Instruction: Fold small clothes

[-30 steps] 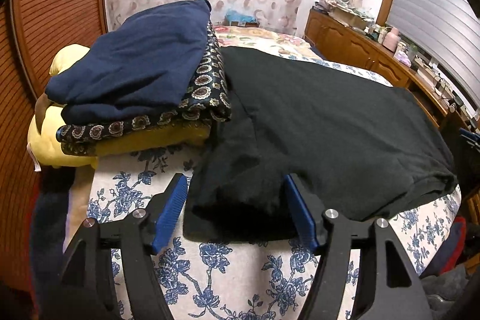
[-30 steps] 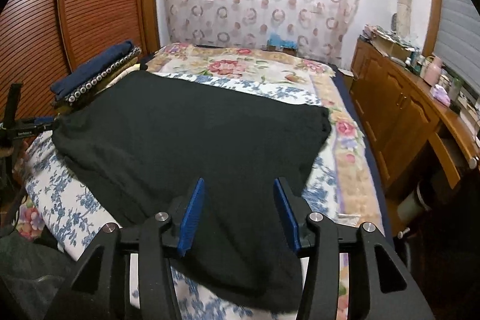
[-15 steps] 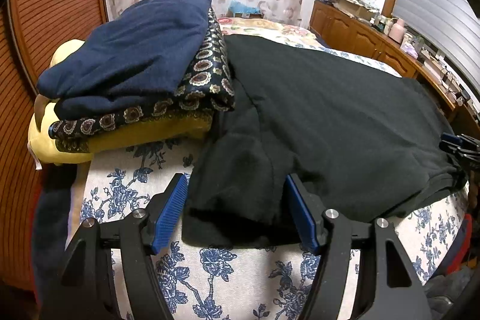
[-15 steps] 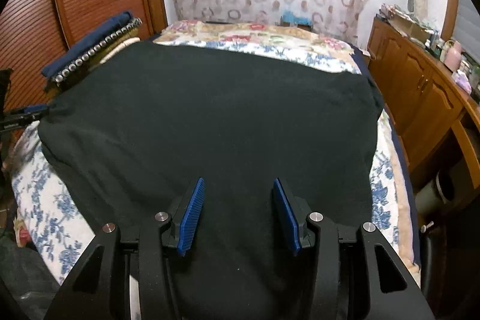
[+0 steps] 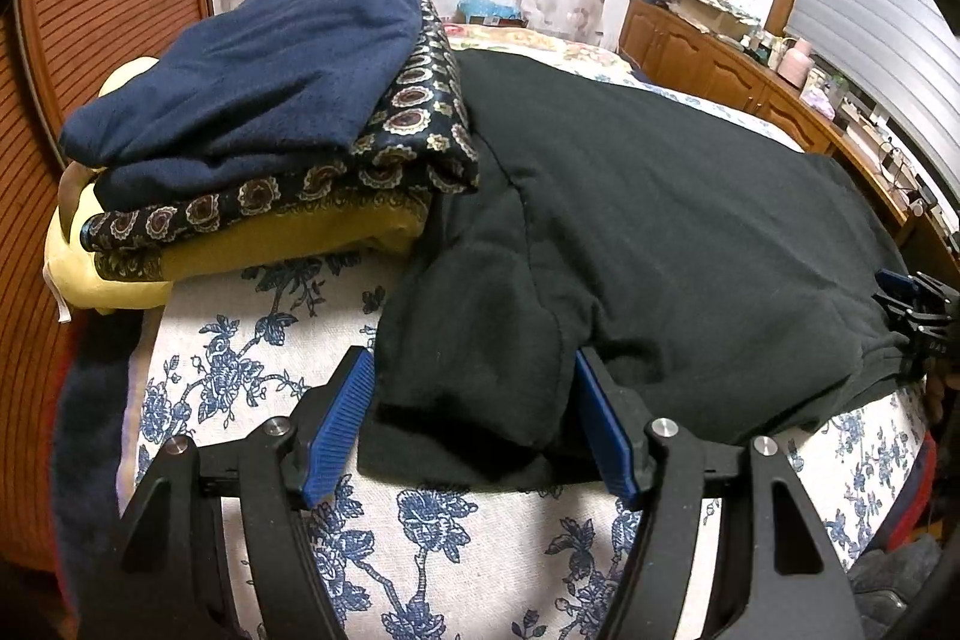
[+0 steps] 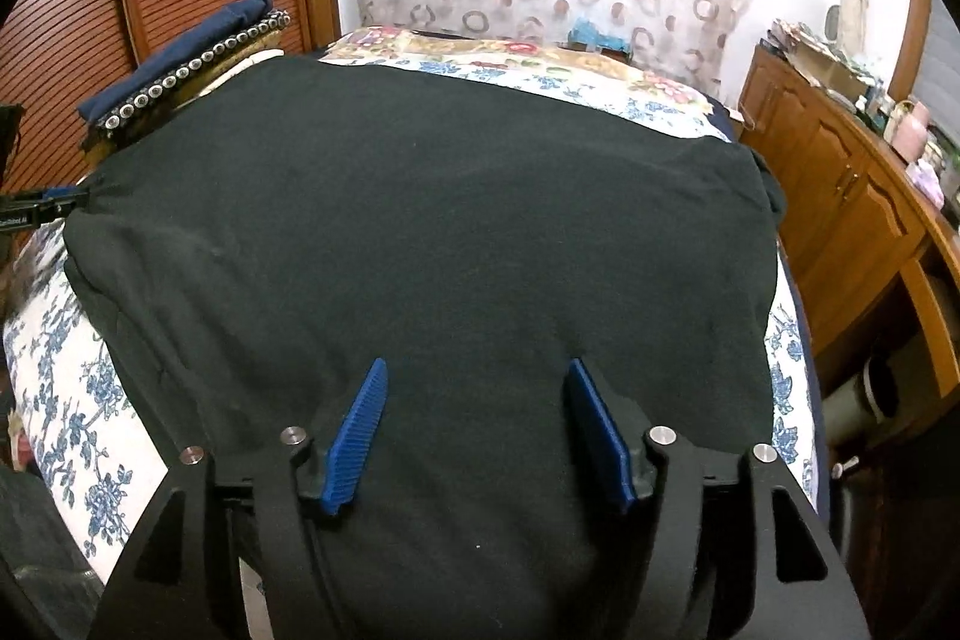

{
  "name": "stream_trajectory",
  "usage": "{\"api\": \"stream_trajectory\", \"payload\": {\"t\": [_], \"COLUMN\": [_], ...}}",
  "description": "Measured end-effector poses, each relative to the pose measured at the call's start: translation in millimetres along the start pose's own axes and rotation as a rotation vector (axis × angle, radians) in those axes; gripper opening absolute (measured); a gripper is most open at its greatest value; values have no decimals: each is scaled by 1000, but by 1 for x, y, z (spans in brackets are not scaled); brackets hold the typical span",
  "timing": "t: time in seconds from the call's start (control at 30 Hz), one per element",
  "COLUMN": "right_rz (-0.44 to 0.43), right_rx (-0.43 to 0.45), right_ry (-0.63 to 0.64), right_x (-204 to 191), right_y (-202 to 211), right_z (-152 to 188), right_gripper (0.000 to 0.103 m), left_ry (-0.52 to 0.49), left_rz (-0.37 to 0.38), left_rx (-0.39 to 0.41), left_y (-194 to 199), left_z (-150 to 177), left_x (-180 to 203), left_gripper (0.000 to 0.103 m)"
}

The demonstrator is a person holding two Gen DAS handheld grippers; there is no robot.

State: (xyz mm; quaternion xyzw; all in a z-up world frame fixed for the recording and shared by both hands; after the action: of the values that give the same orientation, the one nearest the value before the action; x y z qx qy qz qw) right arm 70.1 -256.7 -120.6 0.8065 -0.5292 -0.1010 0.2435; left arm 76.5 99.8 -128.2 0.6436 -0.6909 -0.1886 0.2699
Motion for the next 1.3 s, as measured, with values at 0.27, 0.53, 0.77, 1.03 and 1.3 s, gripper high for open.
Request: {"api": "stream_trajectory", "payload": {"t": [0.27,0.53,0.77,1.03,1.3], "right_rz": [-1,-2,-3,-4,-6], "right_rx": [5,6,6,6,6], "right_ry": [2,1,2,2,3], "right_x": [1,1,1,2,2], "right_y": [1,2,1,1,1], "right_z": [2,3,3,4,4], "right_gripper": [66,66,66,66,66], "left_ry": [-15,-52,-51,-56,-91], "left_rz": [-23,-48,15,90,159], "left_rx": [-11,-14,-4,48,167], "left_y": [-4,-10,-7,7,29], "left_z": [-3,-5,-5,-15,-51], "left_x": [-4,-6,-1,19,57], "left_gripper": [69,73,50,16,15]}}
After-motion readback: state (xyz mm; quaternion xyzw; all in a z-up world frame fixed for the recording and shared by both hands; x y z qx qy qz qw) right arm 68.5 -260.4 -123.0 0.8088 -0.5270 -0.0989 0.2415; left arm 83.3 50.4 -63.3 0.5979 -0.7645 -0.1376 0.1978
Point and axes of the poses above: each gripper's, at about its wrist camera, not at the fingertips, and y roughly against the way its jaws point, x to its right, z to its underside, the point moved 4 cm from there along -y, roughly the way its jaws point, and after that the axes turned 12 degrees about x, right-handed, at the moved point
